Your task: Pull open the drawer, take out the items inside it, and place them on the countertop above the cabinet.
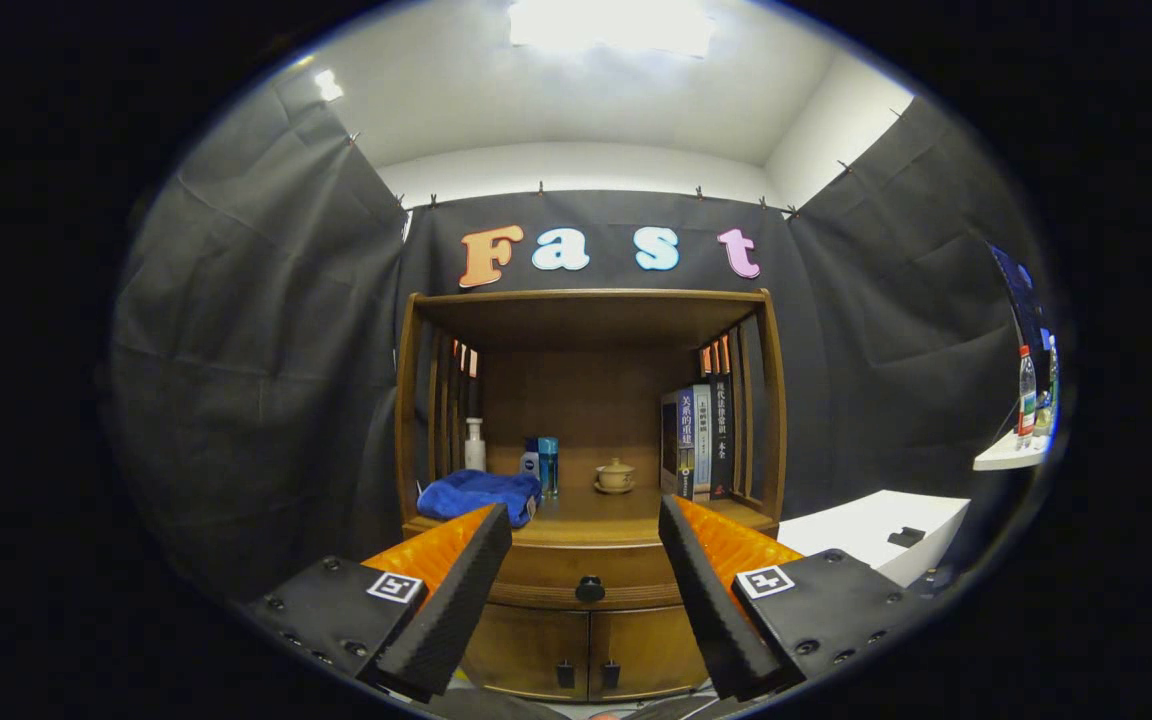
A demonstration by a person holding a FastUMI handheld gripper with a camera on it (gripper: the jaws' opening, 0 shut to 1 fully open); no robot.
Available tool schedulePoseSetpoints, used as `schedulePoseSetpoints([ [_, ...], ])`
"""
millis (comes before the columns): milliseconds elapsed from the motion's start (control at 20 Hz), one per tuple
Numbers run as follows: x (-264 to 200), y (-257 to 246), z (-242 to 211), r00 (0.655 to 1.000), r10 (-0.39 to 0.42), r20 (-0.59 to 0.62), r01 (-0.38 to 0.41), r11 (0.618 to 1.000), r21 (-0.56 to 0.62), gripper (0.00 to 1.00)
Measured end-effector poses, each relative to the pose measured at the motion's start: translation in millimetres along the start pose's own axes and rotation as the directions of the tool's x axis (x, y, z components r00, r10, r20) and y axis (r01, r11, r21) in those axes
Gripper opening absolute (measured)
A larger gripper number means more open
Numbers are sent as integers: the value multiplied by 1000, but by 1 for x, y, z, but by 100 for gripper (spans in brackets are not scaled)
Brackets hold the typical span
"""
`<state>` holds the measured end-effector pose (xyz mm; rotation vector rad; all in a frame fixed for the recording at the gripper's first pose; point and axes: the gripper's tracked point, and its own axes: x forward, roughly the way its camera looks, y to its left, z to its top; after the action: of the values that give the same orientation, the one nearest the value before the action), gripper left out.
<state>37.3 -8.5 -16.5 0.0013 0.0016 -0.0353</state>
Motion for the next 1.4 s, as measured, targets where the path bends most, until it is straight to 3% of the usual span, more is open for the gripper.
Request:
schedulePoseSetpoints([
  [200,40,7,-34,999,19,-37,-19,1000,10,98],
  [450,102,-10,-101,994,-38,-105,40,999,17,98],
  [650,140,-27,-191,963,-99,-252,105,994,11,98],
  [950,166,-26,-249,934,-80,-349,87,996,7,96],
  [1050,177,-27,-251,944,-79,-321,88,996,15,87],
  [1400,193,-18,-270,928,-44,-369,77,994,73,58],
])
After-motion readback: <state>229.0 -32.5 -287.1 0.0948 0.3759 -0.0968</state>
